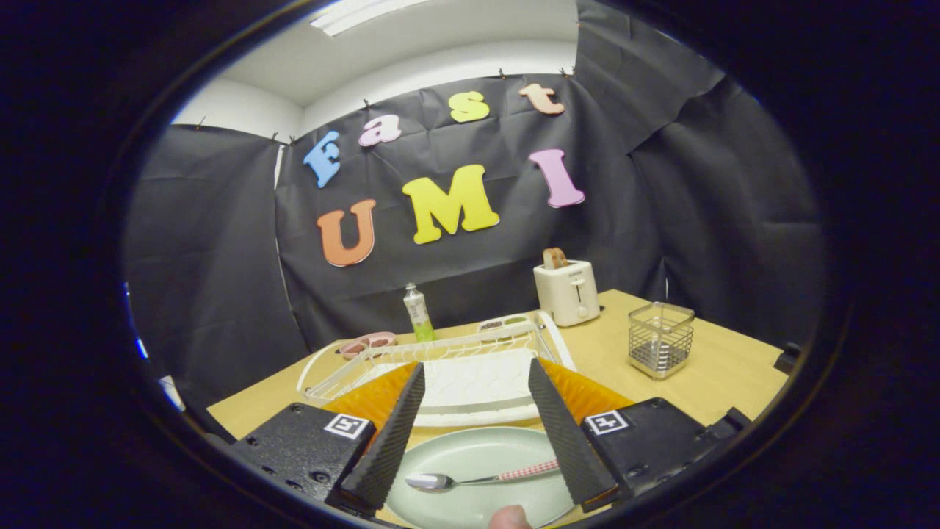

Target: Take the plate from the dish rack, then take the spoon from the basket and place it into the plate.

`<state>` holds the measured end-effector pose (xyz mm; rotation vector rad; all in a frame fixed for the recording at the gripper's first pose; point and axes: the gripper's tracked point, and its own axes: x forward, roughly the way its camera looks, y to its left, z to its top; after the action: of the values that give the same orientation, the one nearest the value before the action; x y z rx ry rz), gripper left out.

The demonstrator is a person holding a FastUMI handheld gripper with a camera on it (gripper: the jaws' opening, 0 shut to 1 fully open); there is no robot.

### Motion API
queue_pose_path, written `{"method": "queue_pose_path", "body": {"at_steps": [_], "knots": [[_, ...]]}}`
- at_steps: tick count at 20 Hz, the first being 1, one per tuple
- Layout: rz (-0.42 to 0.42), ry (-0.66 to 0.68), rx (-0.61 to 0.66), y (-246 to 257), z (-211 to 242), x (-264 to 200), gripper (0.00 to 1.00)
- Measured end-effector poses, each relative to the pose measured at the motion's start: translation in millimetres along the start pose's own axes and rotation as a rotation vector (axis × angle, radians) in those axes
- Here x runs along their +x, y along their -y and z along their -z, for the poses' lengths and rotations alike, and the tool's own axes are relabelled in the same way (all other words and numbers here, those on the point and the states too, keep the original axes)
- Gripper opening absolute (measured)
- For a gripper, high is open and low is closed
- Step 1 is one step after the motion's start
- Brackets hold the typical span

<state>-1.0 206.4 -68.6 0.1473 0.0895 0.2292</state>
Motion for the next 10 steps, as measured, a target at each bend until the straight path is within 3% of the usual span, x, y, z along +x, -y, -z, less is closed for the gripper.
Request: {"method": "queue_pose_path", "body": {"at_steps": [2,10], "knots": [[0.015,0.023,-0.038,-0.2,-8.9,-3.6,0.97],[0.005,0.037,-0.166,1.4,-28.6,-34.4,0.98]]}}
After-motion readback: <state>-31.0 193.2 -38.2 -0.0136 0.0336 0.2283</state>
